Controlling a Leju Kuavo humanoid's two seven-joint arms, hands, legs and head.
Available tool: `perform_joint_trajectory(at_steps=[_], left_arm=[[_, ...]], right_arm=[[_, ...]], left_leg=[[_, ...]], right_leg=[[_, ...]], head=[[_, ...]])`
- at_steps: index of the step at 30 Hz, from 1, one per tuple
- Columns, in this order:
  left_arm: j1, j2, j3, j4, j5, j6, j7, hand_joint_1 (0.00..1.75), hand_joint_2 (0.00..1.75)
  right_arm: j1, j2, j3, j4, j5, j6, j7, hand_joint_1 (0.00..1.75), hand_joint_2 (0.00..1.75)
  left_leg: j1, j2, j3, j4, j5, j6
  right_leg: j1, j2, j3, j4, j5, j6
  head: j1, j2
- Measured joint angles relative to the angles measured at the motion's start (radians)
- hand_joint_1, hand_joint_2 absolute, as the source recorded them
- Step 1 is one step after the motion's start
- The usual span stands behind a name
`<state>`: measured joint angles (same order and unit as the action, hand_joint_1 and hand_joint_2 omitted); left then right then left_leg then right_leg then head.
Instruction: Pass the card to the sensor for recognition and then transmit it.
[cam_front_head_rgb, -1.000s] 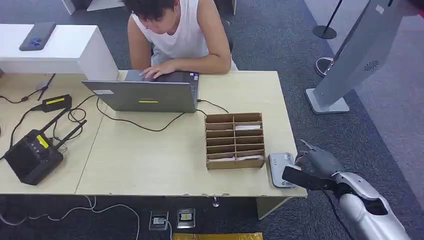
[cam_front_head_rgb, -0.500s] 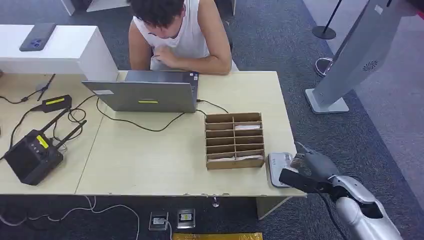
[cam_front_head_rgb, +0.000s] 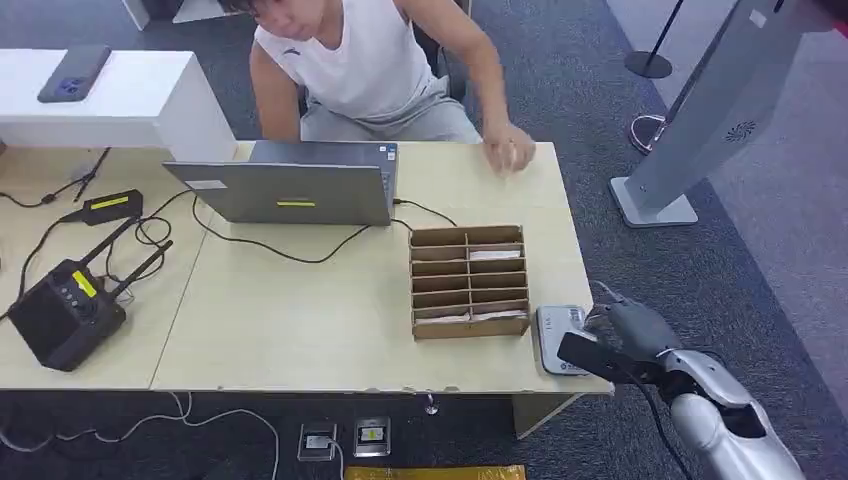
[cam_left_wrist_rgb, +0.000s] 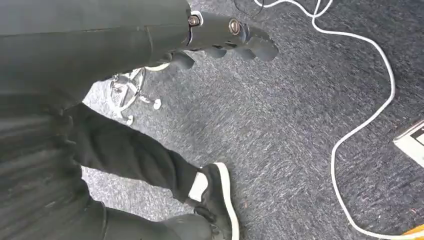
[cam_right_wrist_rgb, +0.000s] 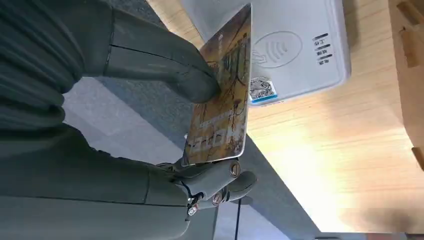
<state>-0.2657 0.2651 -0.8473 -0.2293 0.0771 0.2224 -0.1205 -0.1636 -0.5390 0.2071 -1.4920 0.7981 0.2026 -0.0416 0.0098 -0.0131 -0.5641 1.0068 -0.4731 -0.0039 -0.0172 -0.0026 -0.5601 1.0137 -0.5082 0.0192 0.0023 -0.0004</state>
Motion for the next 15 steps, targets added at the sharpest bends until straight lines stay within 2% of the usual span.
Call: perform_joint_trajectory(at_steps=[11, 15], left_arm=[[-0.008, 0.0, 0.0, 0.0, -0.012, -0.01, 0.0, 0.0, 1.75], [-0.008, 0.0, 0.002, 0.0, -0.025, -0.007, 0.0, 0.0, 1.75]], right_arm=[[-0.006, 0.0, 0.0, 0.0, 0.016, -0.014, -0.003, 1.75, 1.75], [-0.043, -0.008, -0.005, 0.0, 0.059, -0.069, -0.022, 1.75, 1.75]], left_leg=[[0.0, 0.0, 0.0, 0.0, 0.0, 0.0], [0.0, 0.0, -0.001, 0.0, 0.0, 0.0]], right_leg=[[0.0, 0.0, 0.0, 0.0, 0.0, 0.0], [0.0, 0.0, 0.0, 0.0, 0.0, 0.0]], head=[[0.0, 0.0], [0.0, 0.0]])
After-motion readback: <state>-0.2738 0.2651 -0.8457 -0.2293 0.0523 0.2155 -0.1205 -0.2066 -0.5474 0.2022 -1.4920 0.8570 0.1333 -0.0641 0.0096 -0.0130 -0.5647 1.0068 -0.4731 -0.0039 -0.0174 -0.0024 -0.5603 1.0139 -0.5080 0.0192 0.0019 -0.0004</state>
